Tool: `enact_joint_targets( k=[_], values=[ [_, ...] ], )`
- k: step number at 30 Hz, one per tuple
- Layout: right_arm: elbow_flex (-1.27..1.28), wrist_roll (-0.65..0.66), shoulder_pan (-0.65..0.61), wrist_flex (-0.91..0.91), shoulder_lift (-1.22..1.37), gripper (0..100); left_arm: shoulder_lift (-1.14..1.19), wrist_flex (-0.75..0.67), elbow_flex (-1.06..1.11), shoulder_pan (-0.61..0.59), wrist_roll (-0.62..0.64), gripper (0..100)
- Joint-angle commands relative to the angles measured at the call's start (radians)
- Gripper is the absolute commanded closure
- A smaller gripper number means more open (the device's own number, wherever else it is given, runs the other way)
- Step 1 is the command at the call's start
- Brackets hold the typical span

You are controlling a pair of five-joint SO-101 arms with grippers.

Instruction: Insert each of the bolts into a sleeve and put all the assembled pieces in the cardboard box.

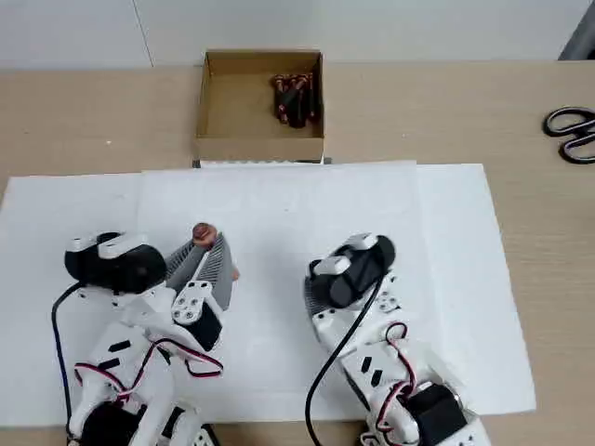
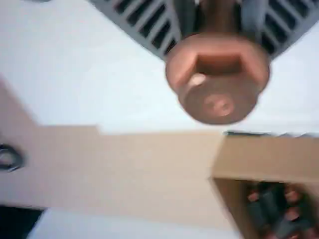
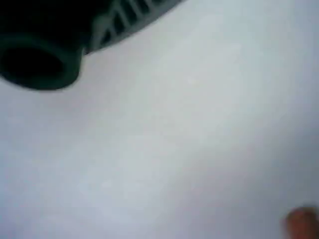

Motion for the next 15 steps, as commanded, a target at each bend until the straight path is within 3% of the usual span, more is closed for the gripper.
enact_joint_targets(
  k=[1, 6, 15],
  values=[
    [0.008, 0.009, -0.058, -0.038, -0.001, 99.5, -0.012, -0.161, 0.025, 0.028, 0.025, 99],
    [0.020, 0.009, -0.117, -0.036, -0.002, 99.5, -0.012, -0.255, 0.044, 0.035, 0.026, 99],
    [0.020, 0.009, -0.166, -0.067, -0.002, 99.5, -0.012, -0.259, 0.042, 0.146, 0.026, 99]
  ],
)
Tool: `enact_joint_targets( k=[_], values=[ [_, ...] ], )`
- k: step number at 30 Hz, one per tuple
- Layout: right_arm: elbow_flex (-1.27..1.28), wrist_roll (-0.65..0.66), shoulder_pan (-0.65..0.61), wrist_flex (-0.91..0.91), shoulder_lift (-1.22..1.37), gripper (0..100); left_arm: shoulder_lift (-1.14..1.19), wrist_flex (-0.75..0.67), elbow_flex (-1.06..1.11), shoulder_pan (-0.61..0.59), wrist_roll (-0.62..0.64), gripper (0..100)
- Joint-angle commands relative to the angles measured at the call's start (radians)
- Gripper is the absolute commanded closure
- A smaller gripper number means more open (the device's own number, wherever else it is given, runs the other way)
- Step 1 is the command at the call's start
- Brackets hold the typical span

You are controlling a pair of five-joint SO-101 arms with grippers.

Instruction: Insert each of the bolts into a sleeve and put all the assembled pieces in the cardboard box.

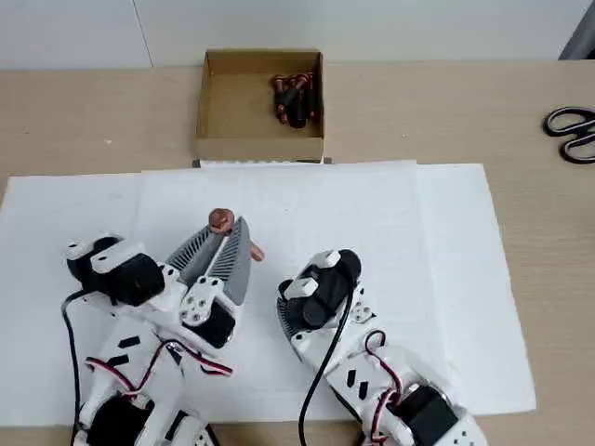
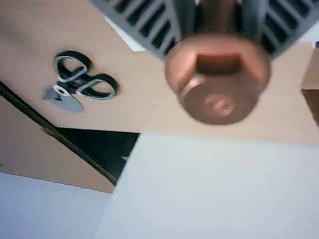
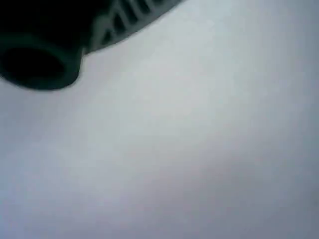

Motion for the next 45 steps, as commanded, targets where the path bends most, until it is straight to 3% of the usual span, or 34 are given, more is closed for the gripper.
enact_joint_targets(
  k=[1, 13, 29, 35, 45],
  values=[
    [-0.009, 0.009, -0.002, -0.067, -0.002, 99.5, -0.012, -0.032, -0.008, 0.054, 0.003, 99],
    [-0.008, 0.011, -0.005, -0.124, -0.002, 99.5, -0.012, 0.061, -0.002, 0.075, 0.003, 99],
    [-0.044, 0.011, -0.008, -0.124, -0.002, 99.5, -0.012, 0.064, 0.033, 0.077, 0.003, 99],
    [-0.044, 0.011, -0.090, -0.127, -0.002, 99.5, -0.012, 0.063, 0.051, 0.077, 0.003, 99],
    [-0.043, 0.054, -0.016, -0.151, -0.002, 99.5, -0.012, 0.063, 0.047, 0.077, 0.003, 99]
  ],
)
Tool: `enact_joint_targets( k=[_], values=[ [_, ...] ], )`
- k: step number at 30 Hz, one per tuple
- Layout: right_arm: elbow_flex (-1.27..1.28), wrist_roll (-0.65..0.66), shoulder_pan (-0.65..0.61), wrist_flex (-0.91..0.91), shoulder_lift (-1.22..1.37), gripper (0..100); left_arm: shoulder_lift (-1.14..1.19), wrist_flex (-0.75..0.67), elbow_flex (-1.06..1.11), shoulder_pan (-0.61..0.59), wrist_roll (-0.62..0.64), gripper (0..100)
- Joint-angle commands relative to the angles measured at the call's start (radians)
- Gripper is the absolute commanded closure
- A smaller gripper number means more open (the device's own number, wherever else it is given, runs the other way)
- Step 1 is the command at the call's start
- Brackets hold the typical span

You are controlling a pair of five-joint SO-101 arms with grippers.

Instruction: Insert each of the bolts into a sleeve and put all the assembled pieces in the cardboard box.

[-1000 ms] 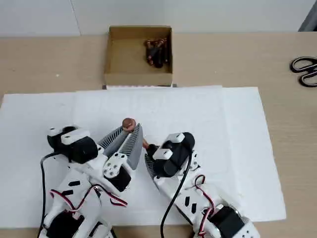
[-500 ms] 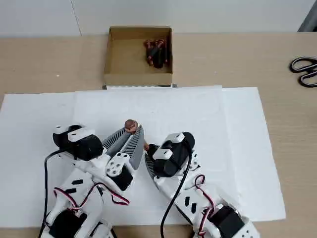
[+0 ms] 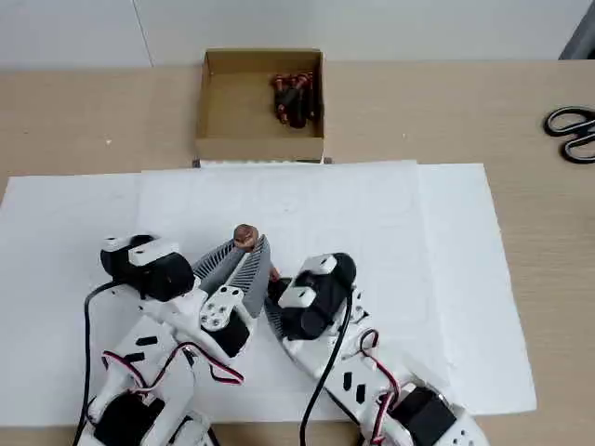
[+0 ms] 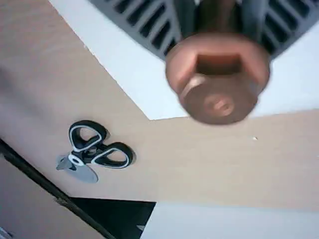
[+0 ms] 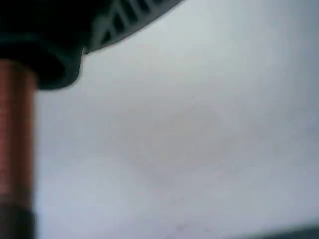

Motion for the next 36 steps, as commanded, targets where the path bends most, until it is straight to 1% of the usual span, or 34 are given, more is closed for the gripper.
enact_joint_targets(
  k=[1, 6, 10, 12, 15, 19, 24, 34, 36],
  values=[
    [-0.044, 0.048, 0.025, -0.038, -0.004, 99.5, -0.011, -0.003, -0.008, 0.008, 0.003, 99],
    [-0.044, 0.052, 0.022, -0.039, -0.004, 99.5, -0.011, -0.002, -0.008, 0.008, 0.003, 99],
    [-0.054, 0.052, 0.021, -0.079, -0.004, 99.5, -0.011, 0.003, -0.007, 0.011, 0.003, 99],
    [-0.072, 0.054, 0.021, -0.085, -0.004, 99.5, -0.011, 0.014, -0.002, 0.038, 0.003, 99],
    [-0.092, 0.054, 0.021, -0.079, -0.004, 99.5, -0.011, 0.080, -0.002, 0.095, 0.003, 99],
    [-0.112, 0.055, 0.021, -0.079, -0.004, 99.5, -0.011, 0.155, -0.002, 0.130, -0.002, 99],
    [-0.118, 0.121, 0.021, -0.087, -0.004, 99.5, -0.009, 0.244, 0.012, 0.190, -0.084, 99],
    [-0.153, 0.130, 0.021, -0.085, -0.004, 99.5, -0.011, 0.236, 0.096, 0.187, -0.146, 99],
    [-0.153, 0.130, 0.021, -0.085, -0.004, 99.5, -0.011, 0.222, 0.094, 0.166, -0.147, 99]
  ],
)
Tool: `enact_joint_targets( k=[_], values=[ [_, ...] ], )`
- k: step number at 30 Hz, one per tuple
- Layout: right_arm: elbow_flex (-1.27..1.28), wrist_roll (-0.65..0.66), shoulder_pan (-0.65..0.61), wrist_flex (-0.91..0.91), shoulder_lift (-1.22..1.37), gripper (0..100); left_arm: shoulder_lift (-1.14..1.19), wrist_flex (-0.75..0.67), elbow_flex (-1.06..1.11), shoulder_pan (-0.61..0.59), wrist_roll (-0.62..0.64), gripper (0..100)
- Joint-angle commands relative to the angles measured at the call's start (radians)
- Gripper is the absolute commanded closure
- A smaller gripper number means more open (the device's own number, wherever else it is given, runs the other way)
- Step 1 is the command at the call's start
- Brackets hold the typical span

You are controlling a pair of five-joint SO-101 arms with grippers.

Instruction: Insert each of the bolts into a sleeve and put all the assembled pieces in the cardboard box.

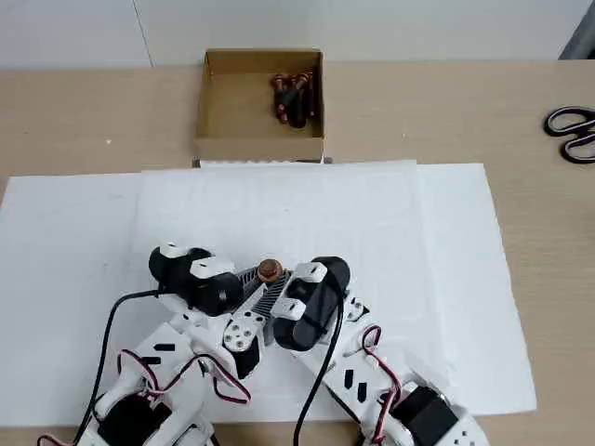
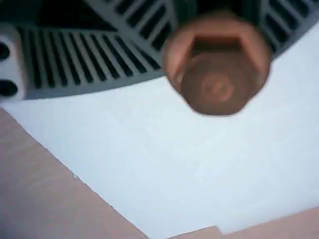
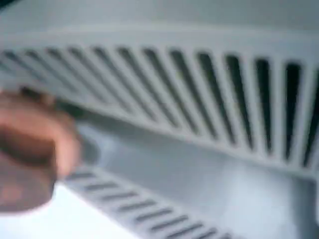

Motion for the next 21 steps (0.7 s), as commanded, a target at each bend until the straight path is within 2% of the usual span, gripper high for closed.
enact_joint_targets(
  k=[1, 8, 12, 21],
  values=[
    [-0.114, 0.006, 0.008, -0.041, -0.008, 99.5, 0.000, 0.012, 0.050, -0.005, -0.015, 99],
    [-0.110, 0.006, 0.012, -0.035, -0.008, 99.5, 0.005, -0.002, 0.050, -0.141, -0.152, 78],
    [-0.107, 0.006, 0.012, -0.035, -0.008, 99.5, 0.005, -0.002, 0.047, -0.166, -0.186, 78],
    [-0.060, 0.006, 0.013, -0.035, -0.008, 99.5, 0.002, -0.041, -0.053, -0.166, -0.164, 78]
  ],
)
